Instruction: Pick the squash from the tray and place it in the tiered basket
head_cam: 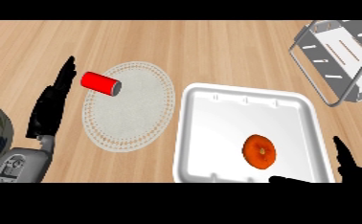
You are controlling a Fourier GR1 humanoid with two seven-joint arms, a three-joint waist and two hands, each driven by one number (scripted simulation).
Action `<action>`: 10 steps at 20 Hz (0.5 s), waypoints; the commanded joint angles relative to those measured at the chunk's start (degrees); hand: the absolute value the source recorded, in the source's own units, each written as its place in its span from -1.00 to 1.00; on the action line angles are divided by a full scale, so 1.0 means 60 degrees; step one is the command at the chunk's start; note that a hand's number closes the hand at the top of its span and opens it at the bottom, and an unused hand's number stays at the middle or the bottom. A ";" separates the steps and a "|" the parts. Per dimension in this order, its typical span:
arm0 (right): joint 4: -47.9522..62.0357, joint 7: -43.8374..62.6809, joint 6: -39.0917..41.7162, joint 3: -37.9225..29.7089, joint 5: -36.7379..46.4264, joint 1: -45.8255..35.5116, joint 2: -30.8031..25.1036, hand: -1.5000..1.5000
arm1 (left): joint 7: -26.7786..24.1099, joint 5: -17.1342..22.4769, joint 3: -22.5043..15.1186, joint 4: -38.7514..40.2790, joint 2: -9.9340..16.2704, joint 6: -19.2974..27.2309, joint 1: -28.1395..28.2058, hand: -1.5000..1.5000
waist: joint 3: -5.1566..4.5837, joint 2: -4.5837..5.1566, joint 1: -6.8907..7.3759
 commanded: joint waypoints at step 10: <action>0.1284 0.2302 0.1781 0.0638 0.2065 -0.1233 0.1739 -1.00 | -0.0030 0.0128 0.0386 0.0060 -0.0029 -0.0253 0.0156 0.00 | 0.0016 -0.0070 -0.0111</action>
